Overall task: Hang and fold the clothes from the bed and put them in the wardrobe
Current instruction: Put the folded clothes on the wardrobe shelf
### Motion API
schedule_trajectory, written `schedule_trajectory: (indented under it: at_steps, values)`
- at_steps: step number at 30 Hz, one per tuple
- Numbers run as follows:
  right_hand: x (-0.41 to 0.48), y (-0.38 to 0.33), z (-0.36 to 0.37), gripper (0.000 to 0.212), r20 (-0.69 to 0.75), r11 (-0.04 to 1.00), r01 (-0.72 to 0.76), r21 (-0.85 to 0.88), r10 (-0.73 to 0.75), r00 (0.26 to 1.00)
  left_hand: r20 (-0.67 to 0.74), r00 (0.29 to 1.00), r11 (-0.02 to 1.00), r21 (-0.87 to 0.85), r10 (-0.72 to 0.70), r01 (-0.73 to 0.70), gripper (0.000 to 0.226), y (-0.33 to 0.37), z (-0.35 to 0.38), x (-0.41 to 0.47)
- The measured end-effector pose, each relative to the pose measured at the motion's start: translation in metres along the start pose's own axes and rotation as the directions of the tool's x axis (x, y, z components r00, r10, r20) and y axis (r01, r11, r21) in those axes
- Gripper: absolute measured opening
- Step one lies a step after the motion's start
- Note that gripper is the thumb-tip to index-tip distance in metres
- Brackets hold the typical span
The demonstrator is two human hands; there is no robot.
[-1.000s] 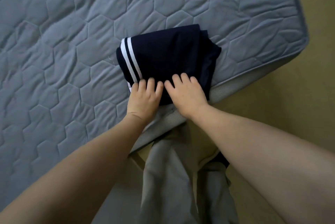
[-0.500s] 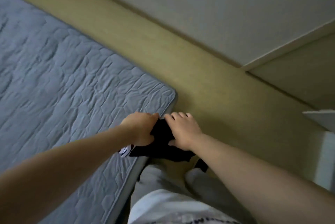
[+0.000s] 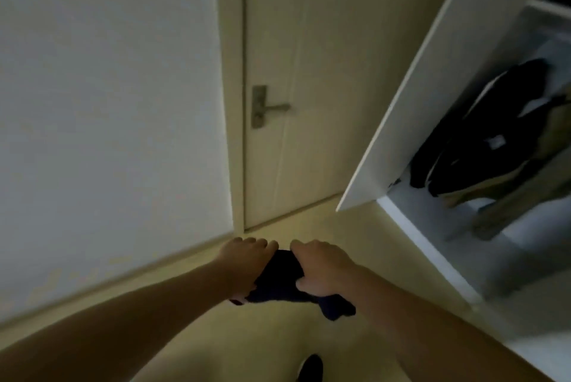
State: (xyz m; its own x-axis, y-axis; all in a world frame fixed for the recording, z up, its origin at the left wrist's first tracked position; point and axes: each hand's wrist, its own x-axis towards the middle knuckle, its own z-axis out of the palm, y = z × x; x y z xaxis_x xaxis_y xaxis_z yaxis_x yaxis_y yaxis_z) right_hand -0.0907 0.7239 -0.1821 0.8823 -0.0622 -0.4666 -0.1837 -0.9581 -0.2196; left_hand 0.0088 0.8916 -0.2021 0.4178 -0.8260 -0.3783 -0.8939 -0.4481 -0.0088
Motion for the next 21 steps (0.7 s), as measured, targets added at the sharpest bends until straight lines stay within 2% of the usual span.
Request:
schedule_trajectory:
  at_steps: [4,9,12,15,21]
  values:
    - [0.000,0.115,-0.101,0.030,0.011,0.988,-0.082,0.133,0.081,0.997,0.040,0.983,0.982,0.055,0.177,-0.179,0.061,0.016,-0.127,0.125]
    - [-0.014,0.242,-0.226,0.050,-0.044,0.969,-0.164,0.187,0.175,0.984,0.057,0.938,0.936,0.067,0.343,-0.346,0.063,0.053,-0.285,0.251]
    - [-0.026,0.304,-0.298,0.054,-0.074,0.948,-0.228,0.223,0.250,0.966,0.077,0.904,0.902,0.068,0.421,-0.426,0.064,0.078,-0.373,0.317]
    - [-0.038,0.359,-0.364,0.060,-0.125,0.916,-0.327,0.233,0.361,0.924,0.084,0.864,0.857,0.106,0.497,-0.504,0.068,0.103,-0.452,0.384]
    - [-0.076,0.445,-0.477,0.059,-0.219,0.799,-0.490,0.349,0.578,0.786,0.068,0.764,0.735,0.229,0.641,-0.638,0.072,0.163,-0.601,0.484]
